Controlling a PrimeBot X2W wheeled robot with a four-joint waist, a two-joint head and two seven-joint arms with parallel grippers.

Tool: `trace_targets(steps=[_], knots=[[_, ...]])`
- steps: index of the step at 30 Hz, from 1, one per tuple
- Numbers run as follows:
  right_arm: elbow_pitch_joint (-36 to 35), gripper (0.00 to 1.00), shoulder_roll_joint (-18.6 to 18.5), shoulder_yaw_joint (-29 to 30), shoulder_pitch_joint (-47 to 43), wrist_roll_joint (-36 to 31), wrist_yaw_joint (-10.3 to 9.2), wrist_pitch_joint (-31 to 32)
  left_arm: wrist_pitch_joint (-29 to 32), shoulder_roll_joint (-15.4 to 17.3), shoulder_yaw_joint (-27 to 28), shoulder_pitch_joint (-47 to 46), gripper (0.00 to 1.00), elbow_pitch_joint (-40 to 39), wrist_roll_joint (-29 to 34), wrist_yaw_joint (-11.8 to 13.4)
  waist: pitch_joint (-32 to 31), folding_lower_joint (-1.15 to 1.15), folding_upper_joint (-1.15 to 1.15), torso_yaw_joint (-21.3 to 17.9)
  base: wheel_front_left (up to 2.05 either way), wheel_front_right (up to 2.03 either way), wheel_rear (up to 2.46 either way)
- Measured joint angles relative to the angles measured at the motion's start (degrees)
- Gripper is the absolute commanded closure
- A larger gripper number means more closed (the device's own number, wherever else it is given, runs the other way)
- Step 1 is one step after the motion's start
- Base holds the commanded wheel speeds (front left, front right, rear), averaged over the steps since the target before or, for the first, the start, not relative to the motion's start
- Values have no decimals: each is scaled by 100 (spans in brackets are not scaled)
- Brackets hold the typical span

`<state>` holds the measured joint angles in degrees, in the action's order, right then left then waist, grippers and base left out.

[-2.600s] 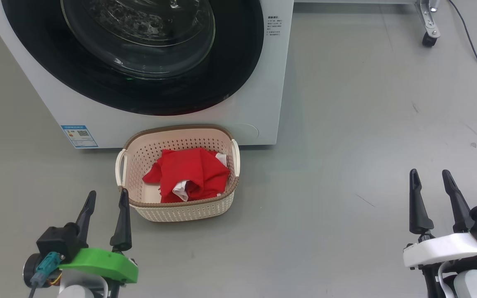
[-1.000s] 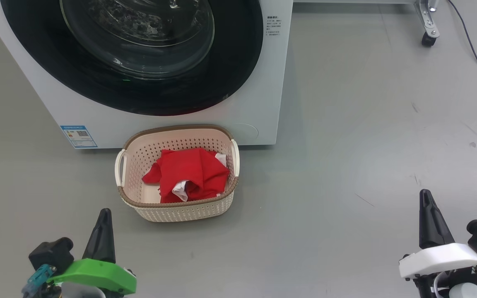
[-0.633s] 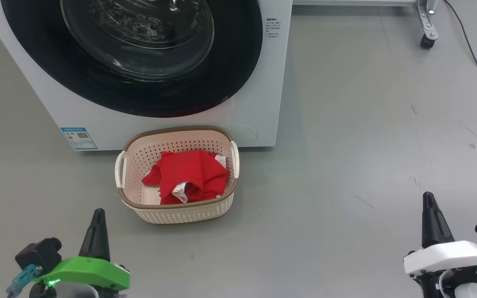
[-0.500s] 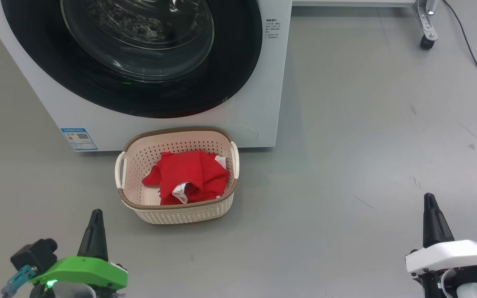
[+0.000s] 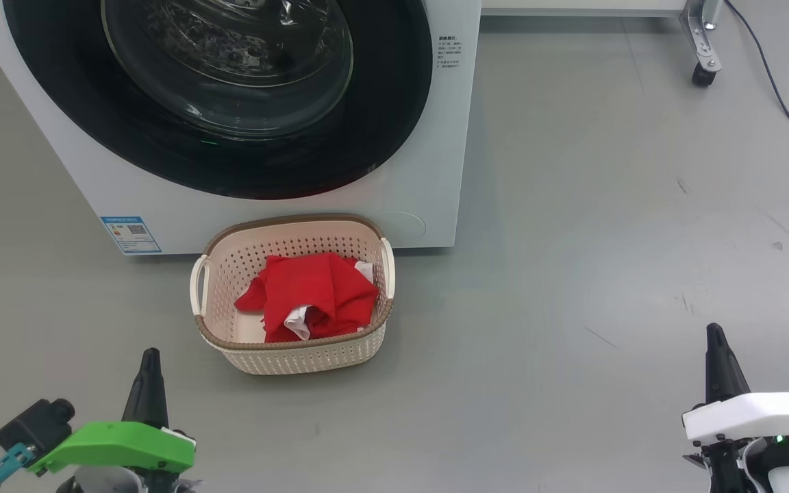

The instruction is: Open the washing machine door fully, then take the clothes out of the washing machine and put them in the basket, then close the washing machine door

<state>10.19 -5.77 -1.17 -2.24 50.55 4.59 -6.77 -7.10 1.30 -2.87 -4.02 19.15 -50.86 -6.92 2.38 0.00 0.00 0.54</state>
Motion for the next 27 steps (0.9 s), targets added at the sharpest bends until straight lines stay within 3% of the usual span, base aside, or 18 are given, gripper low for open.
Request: trace_targets(steps=[27], knots=[[268, 100, 102, 314, 230, 1925, 89, 530, 558, 60, 270, -1, 100, -145, -1924, 0, -102, 0, 0, -24, 0, 0, 0]])
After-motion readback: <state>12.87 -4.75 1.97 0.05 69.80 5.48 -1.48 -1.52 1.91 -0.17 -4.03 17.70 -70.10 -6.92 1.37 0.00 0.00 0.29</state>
